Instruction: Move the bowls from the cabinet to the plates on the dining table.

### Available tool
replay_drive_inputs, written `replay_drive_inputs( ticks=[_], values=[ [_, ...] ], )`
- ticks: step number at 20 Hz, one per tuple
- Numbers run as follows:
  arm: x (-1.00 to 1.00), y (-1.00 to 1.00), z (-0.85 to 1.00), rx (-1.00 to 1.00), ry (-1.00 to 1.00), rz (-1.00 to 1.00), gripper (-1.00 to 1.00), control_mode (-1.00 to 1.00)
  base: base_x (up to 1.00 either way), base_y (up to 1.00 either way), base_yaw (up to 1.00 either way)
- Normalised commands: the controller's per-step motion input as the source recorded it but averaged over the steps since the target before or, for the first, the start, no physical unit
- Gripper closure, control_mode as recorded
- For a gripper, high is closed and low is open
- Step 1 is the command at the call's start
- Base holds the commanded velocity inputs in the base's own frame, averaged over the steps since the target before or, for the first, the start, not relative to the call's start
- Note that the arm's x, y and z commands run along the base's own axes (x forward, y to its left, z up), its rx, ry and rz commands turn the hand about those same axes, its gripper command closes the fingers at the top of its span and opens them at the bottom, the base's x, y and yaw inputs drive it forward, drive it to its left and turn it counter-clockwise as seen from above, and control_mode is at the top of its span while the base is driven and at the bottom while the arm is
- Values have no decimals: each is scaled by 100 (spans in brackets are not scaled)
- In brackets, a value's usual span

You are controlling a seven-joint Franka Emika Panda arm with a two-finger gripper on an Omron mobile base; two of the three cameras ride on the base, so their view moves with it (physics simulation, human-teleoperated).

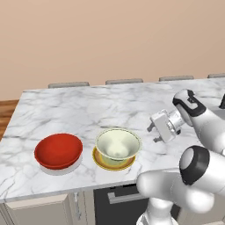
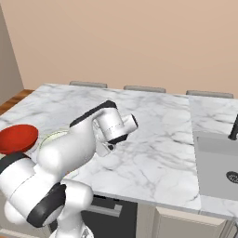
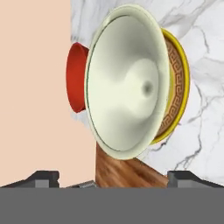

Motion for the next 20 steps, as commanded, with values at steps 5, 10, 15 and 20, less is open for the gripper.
replay_drive_inputs(
  ticks=[5,10,15,20],
  values=[
    [-64,0,23,0,-27,0,-100,-100,0,0,0],
    [-37,-6,14,3,-24,-3,-100,-100,0,0,0],
    [-32,9,7,-2,-14,1,-100,-100,0,0,0],
    [-66,19,18,-5,-27,3,-100,-100,0,0,0]
  ],
)
